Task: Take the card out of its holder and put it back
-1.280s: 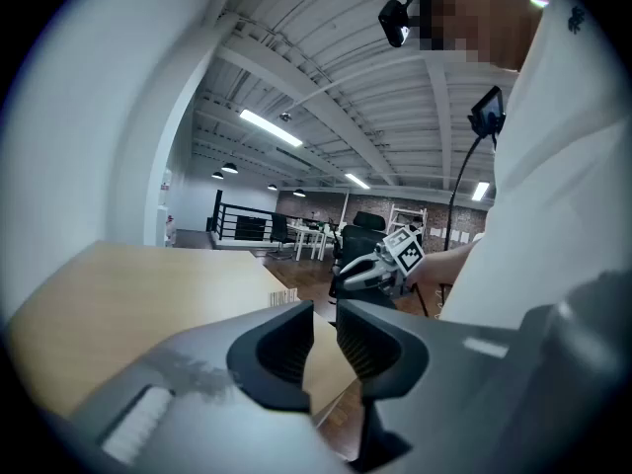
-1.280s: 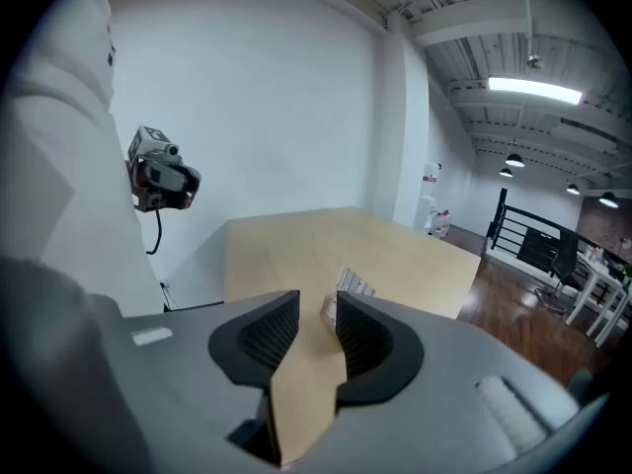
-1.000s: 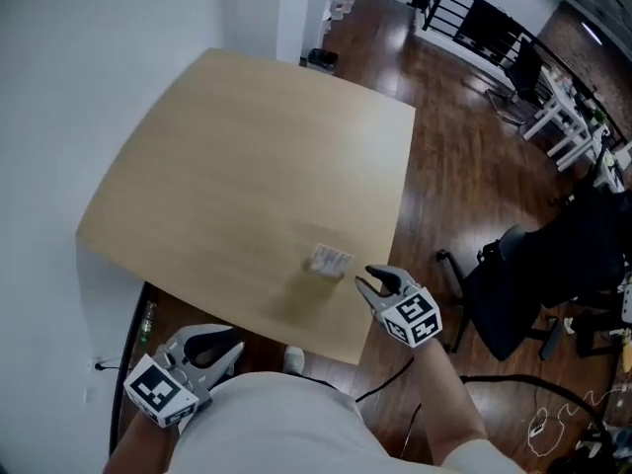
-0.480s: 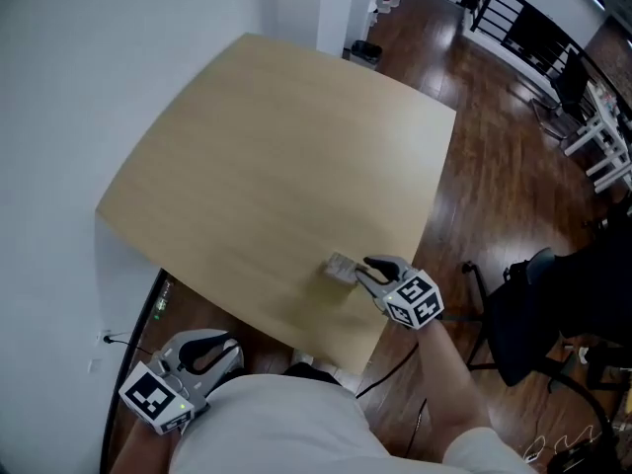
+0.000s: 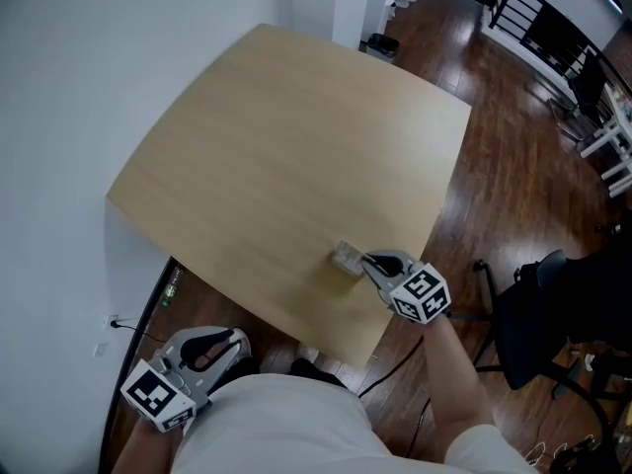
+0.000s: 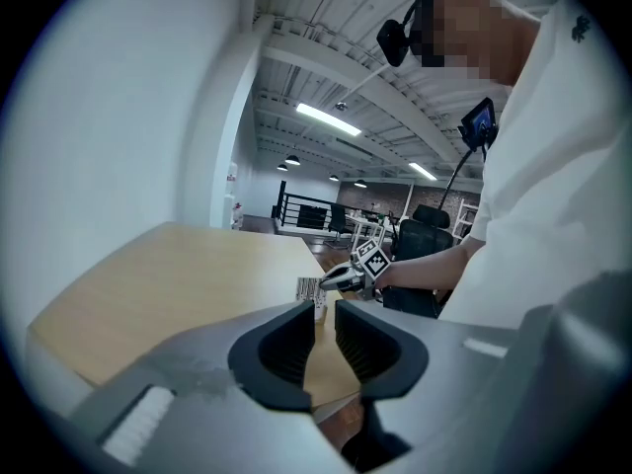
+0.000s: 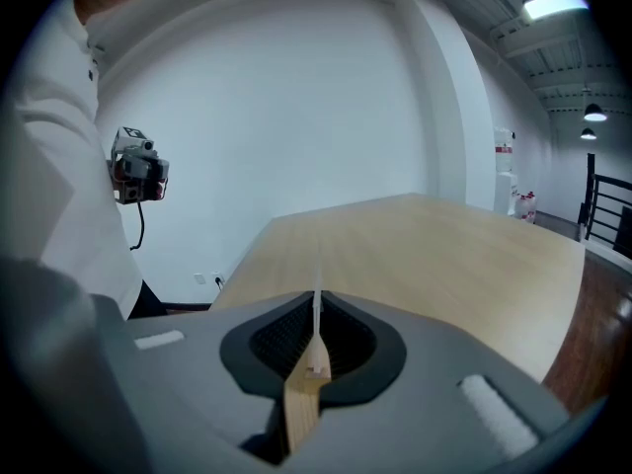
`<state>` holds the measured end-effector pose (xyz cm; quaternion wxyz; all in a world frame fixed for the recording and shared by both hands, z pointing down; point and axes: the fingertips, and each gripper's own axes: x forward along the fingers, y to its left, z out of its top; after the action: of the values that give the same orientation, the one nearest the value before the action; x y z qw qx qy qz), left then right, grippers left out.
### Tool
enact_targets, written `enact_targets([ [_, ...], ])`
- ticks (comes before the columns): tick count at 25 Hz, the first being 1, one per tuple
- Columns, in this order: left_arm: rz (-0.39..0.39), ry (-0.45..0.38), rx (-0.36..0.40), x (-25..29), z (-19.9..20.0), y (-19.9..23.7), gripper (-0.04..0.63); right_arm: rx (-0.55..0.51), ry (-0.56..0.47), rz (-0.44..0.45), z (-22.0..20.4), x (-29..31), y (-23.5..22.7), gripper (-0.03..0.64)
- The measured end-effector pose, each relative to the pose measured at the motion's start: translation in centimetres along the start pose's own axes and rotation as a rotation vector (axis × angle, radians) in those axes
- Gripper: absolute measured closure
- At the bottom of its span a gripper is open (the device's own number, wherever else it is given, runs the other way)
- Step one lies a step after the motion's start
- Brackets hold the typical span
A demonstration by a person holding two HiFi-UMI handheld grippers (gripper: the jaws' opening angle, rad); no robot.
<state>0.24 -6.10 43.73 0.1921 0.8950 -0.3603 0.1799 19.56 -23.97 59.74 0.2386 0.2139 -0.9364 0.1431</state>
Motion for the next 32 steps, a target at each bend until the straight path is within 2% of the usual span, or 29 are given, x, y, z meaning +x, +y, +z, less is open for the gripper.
enact_targets([
  [10,-0.03,0.015,0.016,0.0,0.3,-0.4,0.525,-0.006,-0.08,-0.036,3.6,-2.2,0.1,0.595],
  [19,-0.085,-0.042,0.066,-2.1,0.7,0.3,0.525,-0.085,-0.129,-0.136,8.5,-5.8,2.5,0.595],
  [24,-0.093,-0.077,0.084,-5.7,-0.3,1.8,0.525,-0.118,-0.133,-0.171,10.6,-6.4,7.0,0.595],
  [32,-0.099,-0.131,0.081,-13.6,-3.6,4.6,0.525,-0.164,-0.13,-0.16,13.5,-4.4,19.3,0.595],
])
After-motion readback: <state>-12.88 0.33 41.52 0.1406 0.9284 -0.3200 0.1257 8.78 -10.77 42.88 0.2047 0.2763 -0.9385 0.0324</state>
